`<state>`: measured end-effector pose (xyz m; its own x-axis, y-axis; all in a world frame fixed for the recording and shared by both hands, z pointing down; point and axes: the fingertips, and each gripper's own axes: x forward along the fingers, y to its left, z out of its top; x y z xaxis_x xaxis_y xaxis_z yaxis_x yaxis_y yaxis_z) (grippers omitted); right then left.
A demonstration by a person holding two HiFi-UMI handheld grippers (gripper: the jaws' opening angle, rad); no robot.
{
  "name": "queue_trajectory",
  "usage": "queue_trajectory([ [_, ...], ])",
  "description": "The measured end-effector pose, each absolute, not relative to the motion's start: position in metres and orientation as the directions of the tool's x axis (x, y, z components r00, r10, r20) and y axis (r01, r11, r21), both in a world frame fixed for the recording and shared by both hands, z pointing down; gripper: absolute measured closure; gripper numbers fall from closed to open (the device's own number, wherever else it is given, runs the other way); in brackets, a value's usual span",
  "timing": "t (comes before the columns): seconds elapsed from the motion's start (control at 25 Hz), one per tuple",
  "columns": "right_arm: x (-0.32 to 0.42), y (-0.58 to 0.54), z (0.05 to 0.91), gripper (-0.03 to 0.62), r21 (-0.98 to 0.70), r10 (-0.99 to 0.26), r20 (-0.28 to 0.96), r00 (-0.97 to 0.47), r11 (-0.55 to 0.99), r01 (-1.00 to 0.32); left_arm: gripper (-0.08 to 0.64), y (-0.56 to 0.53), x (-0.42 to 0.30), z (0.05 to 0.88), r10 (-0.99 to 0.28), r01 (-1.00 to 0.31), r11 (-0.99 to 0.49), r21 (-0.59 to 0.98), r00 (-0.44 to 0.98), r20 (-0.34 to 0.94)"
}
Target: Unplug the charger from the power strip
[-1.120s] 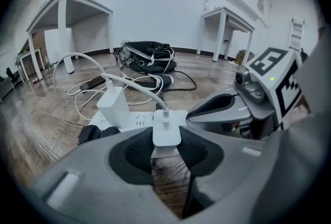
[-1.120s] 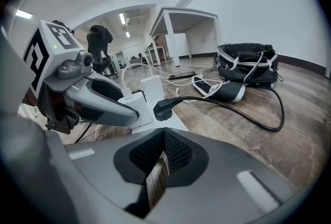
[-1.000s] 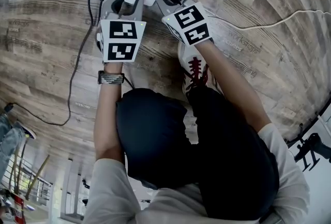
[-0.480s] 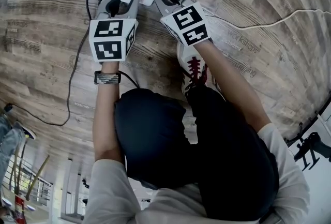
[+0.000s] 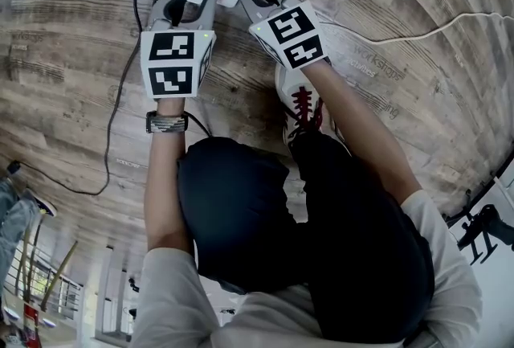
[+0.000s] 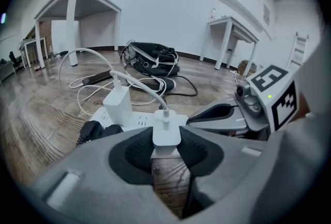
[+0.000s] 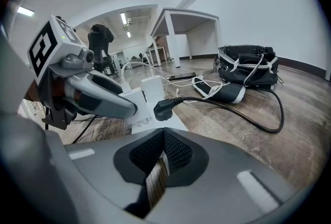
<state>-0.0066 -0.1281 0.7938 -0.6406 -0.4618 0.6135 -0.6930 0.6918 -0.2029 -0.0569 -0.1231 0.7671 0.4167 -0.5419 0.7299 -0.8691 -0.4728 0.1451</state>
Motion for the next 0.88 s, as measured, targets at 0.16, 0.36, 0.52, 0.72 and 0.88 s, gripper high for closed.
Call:
queue_trajectory([
  [0.16, -0.007, -0.129, 0.794, 0.589, -0.21, -0.458, 0.613, -0.644, 0.692, -0.691, 0.42, -0.124, -0.059, 0.761, -0.549, -0.872, -0.423, 0.247, 0.464, 0.696],
  [0.36, -0.007, -0.128, 0.793, 0.589, -0.219, -0.454, 0.608, -0.651, 0.692, -0.688, 0.42, -0.126, -0.055, 0.755, -0.553, -0.836, -0.333, 0.436, 0.547, 0.628],
  [0.52, -0.007, -0.128, 0.793, 0.59, -0.224, -0.451, 0.606, -0.655, 0.693, -0.685, 0.42, -0.126, -0.055, 0.759, -0.55, -0.809, -0.28, 0.517, 0.577, 0.604],
  [0.72, -0.007, -0.128, 0.793, 0.589, -0.224, -0.452, 0.601, -0.659, 0.696, -0.682, 0.42, -0.125, -0.053, 0.764, -0.555, -0.724, -0.201, 0.66, 0.639, 0.533],
  [0.88, -0.007, -0.128, 0.793, 0.59, -0.221, -0.455, 0.598, -0.66, 0.698, -0.681, 0.42, -0.125, -0.05, 0.766, -0.554, -0.67, -0.165, 0.724, 0.67, 0.494],
])
